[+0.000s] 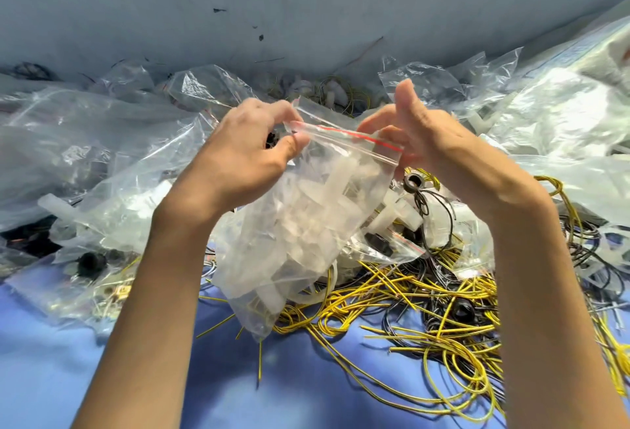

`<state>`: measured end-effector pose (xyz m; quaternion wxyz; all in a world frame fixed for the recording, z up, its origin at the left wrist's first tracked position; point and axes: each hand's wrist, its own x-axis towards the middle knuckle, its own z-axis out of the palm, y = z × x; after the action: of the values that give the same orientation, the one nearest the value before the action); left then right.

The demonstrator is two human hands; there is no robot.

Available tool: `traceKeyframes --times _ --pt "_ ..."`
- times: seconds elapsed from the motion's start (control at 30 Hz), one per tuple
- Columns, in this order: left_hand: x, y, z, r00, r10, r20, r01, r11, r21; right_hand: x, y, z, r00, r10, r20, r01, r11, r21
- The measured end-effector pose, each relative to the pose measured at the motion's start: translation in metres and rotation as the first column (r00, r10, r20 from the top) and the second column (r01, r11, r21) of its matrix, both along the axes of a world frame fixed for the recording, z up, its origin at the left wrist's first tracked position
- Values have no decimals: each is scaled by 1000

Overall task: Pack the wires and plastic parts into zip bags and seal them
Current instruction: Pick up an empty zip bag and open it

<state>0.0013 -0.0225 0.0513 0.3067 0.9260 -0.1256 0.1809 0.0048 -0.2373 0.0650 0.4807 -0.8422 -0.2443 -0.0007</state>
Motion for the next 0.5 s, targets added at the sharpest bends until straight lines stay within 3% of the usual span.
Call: traceKeyframes --times 0.13,0.27,0.4,0.5 --pt "1 2 -1 1000 -6 -10 6 1000 -27 -3 -1 -1 989 99 110 -71 970 -232" --pt "-4 0 1 985 -159 -72 154 986 -71 1 1 -4 999 37 8 -35 989 -143" --pt "-8 -7 1 946 -305 -108 294 950 -109 2 -1 -9 992 125 25 -105 909 -404" --pt "-6 -8 0 943 -314 -108 302 947 -110 6 -3 -11 989 124 75 -77 890 -449"
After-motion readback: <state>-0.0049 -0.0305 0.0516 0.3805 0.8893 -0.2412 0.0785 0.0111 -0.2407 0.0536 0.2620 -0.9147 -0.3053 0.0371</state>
